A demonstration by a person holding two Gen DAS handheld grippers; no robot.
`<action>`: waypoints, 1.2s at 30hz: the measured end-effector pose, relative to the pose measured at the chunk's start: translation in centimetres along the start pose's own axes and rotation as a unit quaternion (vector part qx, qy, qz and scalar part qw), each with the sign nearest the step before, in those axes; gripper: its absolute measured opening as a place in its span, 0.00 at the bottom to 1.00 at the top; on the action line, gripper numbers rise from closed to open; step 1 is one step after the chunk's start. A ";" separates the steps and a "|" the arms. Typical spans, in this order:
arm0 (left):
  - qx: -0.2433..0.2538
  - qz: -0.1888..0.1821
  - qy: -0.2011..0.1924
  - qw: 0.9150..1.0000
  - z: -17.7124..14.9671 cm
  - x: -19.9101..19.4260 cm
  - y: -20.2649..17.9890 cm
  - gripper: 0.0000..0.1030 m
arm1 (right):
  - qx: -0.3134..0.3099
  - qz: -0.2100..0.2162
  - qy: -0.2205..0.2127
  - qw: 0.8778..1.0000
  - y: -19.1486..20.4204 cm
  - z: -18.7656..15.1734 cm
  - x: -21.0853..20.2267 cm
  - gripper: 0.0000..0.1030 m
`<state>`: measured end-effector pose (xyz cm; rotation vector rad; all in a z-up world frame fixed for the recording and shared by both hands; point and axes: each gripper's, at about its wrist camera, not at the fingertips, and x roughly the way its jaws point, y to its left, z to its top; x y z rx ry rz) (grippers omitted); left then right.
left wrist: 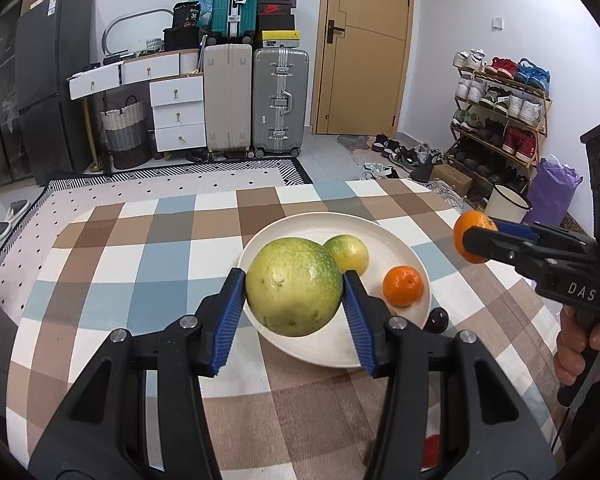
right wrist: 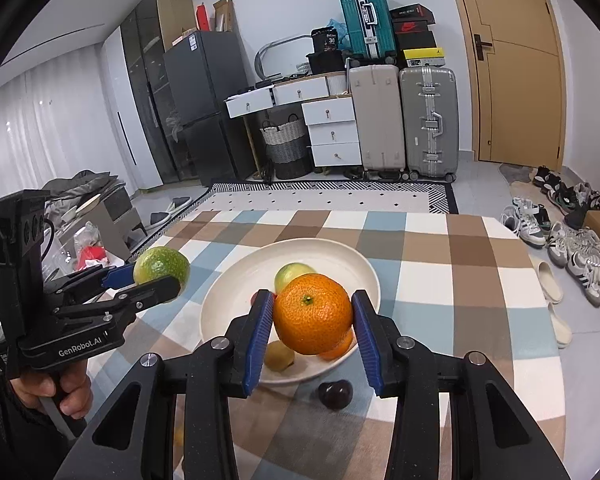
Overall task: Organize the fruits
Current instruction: 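Carry the pomelo and orange over the plate with both grippers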
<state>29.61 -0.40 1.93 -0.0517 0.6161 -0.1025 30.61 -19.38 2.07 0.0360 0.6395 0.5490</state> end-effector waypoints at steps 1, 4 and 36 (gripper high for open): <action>-0.001 0.001 0.000 1.000 0.1 0.3 0.0 0.45 | 0.002 0.000 0.000 1.000 -0.1 0.2 0.2 0.40; 0.000 0.002 0.000 1.000 0.3 0.8 0.0 0.45 | 0.003 -0.001 0.001 1.000 -0.5 0.9 0.7 0.40; 0.014 0.019 0.051 0.998 -1.0 9.0 1.3 0.45 | 0.023 -0.010 0.057 0.998 -2.8 0.0 9.2 0.40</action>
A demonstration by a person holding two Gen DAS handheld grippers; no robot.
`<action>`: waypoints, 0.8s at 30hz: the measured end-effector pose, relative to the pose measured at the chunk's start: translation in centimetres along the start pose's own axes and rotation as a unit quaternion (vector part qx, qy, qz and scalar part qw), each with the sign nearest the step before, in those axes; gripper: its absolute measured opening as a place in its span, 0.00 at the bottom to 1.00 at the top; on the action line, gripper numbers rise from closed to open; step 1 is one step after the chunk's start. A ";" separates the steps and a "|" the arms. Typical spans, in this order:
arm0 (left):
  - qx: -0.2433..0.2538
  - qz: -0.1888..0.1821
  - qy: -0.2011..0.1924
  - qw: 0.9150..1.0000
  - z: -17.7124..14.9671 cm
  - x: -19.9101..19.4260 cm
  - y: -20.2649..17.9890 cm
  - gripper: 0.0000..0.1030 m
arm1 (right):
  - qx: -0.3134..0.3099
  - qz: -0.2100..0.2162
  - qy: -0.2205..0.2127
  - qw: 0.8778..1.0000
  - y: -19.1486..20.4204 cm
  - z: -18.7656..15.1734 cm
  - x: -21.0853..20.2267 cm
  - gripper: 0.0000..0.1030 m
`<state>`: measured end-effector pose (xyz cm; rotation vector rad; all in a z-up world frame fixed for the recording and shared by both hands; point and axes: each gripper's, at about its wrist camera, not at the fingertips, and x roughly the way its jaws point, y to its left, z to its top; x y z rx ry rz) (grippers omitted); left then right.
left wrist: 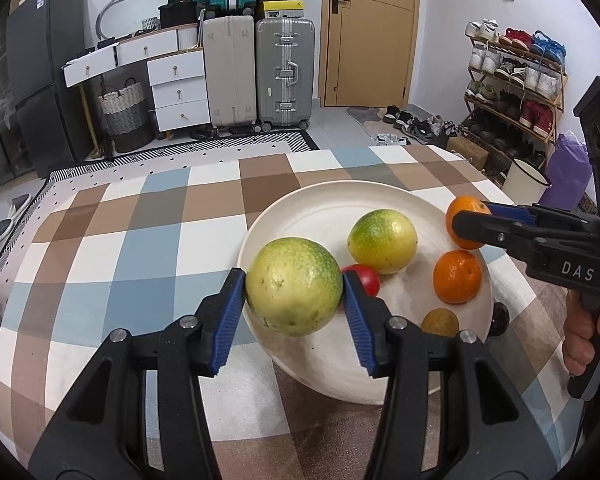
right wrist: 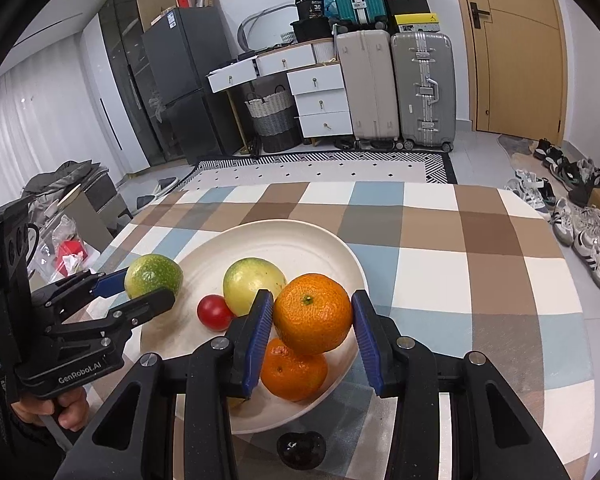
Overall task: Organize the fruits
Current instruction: 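Carry the pomelo and orange over the plate with both grippers, then release the pomelo and orange onto the plate, opening both grippers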
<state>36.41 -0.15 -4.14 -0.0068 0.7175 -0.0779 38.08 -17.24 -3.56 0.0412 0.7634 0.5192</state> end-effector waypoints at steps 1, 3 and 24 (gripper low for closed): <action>0.001 0.000 0.000 1.000 0.0 0.0 -0.1 0.45 | 0.001 -0.001 0.000 1.000 -0.1 0.0 0.2 0.40; 0.003 0.001 0.000 1.000 -0.1 0.1 -0.3 0.45 | 0.005 -0.001 -0.004 1.000 -0.1 -0.1 0.4 0.40; -0.002 -0.001 -0.015 1.000 0.0 -0.4 -0.4 0.45 | 0.013 -0.001 -0.013 1.000 -0.6 0.0 0.6 0.47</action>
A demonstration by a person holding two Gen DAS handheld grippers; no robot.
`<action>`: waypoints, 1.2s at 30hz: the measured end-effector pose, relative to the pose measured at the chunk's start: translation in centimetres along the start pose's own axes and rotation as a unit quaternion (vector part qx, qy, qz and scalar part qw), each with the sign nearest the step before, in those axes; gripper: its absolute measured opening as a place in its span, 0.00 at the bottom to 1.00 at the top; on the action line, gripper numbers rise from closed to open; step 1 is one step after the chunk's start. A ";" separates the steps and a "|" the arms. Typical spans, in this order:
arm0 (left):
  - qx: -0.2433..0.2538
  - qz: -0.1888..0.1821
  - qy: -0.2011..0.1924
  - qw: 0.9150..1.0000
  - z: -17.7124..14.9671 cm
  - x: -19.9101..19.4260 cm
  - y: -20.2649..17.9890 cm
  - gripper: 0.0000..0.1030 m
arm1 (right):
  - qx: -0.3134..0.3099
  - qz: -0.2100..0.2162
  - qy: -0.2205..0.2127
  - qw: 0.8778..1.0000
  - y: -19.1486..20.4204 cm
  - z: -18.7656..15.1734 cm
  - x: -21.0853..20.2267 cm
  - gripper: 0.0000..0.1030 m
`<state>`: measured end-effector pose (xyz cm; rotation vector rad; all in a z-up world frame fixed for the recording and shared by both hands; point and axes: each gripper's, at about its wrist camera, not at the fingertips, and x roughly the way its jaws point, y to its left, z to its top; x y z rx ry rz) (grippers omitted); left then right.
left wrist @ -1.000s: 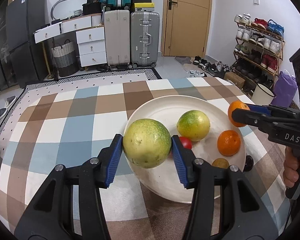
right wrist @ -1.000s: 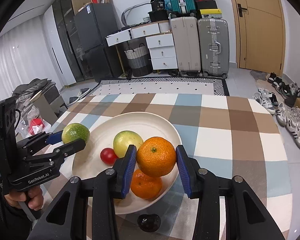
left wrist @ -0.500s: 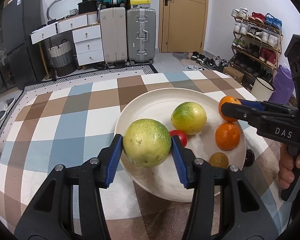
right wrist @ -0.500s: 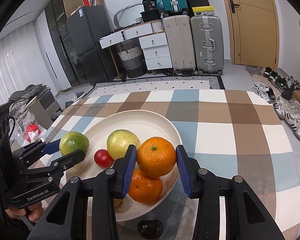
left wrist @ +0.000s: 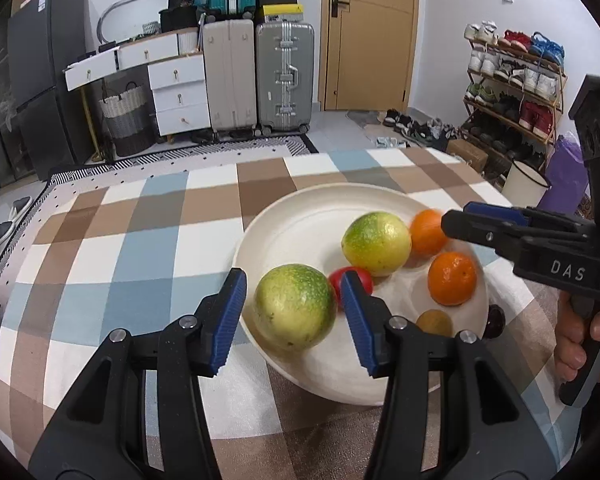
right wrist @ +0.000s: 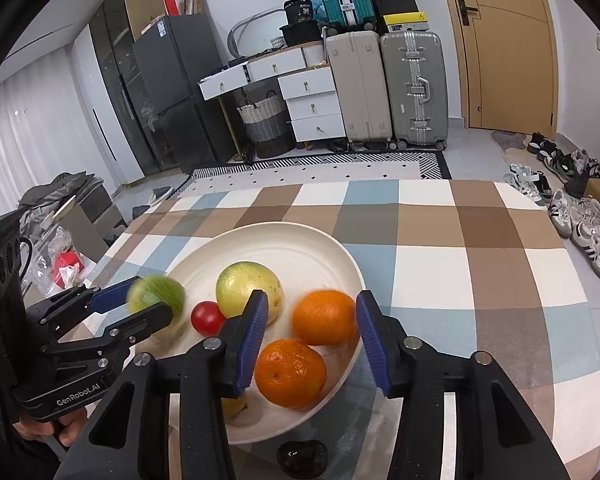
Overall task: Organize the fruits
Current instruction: 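Release the pomelo and orange onto the plate, opening both grippers, then withdraw both grippers from the plate toward the cherry and tomato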
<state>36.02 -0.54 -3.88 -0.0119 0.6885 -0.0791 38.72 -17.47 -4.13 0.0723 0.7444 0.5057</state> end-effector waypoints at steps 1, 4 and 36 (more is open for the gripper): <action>-0.003 -0.005 -0.002 1.000 0.1 -0.2 0.1 0.47 | -0.001 -0.001 -0.001 1.000 0.0 0.0 -0.1 0.48; -0.010 -0.004 -0.010 1.000 0.3 -0.9 0.5 0.56 | -0.001 -0.002 -0.005 1.000 0.0 0.1 -0.4 0.60; -0.012 0.016 -0.012 1.000 -4.6 -10.5 1.5 1.00 | -0.007 -0.007 0.014 1.000 0.2 -3.6 -7.3 0.99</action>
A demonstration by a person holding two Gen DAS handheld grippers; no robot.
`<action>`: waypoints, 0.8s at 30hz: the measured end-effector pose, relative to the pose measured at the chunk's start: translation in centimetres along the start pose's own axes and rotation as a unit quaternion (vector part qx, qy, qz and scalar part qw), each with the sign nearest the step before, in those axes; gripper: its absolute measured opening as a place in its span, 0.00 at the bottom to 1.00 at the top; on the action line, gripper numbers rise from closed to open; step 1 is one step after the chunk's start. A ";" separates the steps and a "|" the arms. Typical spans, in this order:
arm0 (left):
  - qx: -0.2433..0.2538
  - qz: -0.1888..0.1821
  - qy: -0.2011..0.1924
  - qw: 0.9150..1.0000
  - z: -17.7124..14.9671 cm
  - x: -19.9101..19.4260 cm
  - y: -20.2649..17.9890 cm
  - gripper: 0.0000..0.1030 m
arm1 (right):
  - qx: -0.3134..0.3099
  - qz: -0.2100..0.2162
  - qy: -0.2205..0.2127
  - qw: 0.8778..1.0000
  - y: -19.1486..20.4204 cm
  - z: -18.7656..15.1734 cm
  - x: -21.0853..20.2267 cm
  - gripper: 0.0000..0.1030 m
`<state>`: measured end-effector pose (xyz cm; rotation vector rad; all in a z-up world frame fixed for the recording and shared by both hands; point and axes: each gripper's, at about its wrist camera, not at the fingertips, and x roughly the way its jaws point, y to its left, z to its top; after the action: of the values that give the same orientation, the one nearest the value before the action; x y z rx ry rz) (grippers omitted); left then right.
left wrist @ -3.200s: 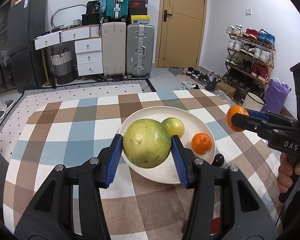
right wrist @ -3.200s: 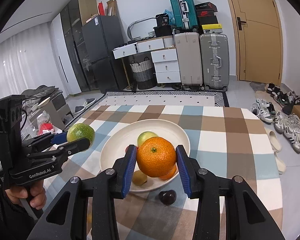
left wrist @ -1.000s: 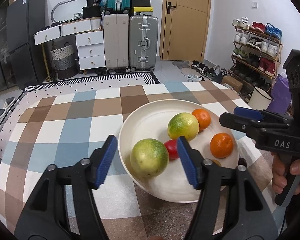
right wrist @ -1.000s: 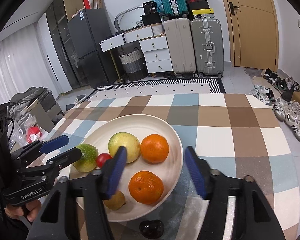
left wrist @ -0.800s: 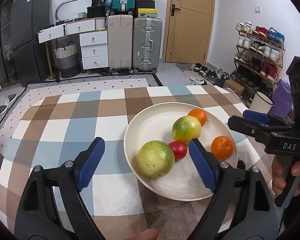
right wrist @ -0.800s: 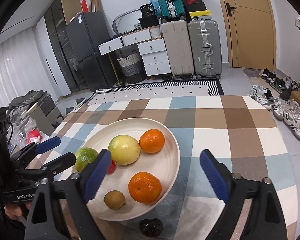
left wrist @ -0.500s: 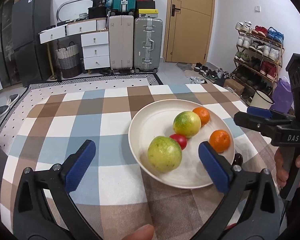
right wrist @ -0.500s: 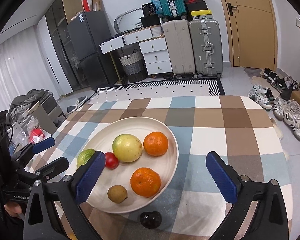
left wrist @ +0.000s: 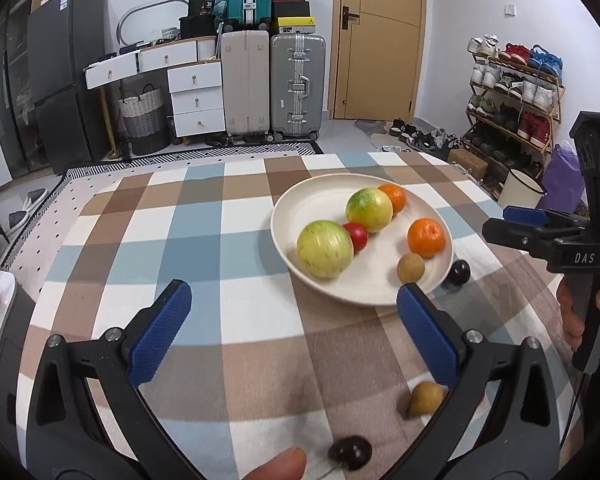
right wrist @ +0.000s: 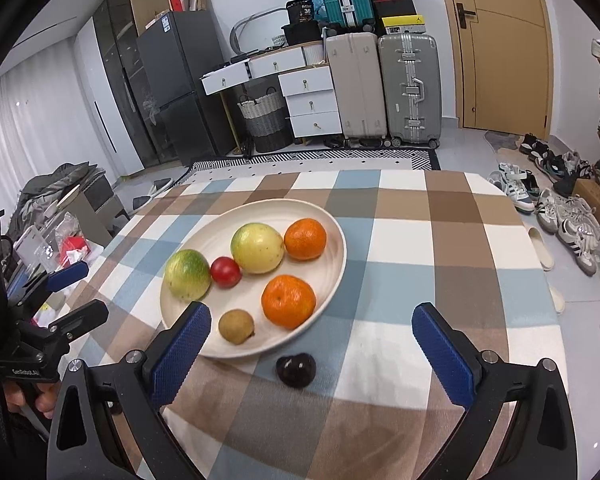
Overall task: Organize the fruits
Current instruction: 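Withdraw both grippers from the plate toward the cherry and tomato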
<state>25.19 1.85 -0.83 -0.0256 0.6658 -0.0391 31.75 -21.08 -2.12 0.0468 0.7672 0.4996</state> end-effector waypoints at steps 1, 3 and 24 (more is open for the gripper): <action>0.000 0.001 0.000 1.000 -0.2 -0.3 0.0 1.00 | 0.000 0.001 0.002 1.000 0.0 -0.3 -0.2 0.99; 0.001 0.003 0.003 1.000 -0.9 -1.1 0.1 1.00 | -0.002 0.000 0.005 1.000 0.2 -1.0 -0.8 0.99; 0.032 0.000 0.054 0.998 -7.4 -4.7 -1.5 1.00 | -0.024 0.026 0.042 0.999 5.6 -7.9 -4.4 0.99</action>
<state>16.89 0.45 -3.70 0.0394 0.7727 -0.0621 21.39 -19.20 -3.73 0.0018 0.8371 0.5715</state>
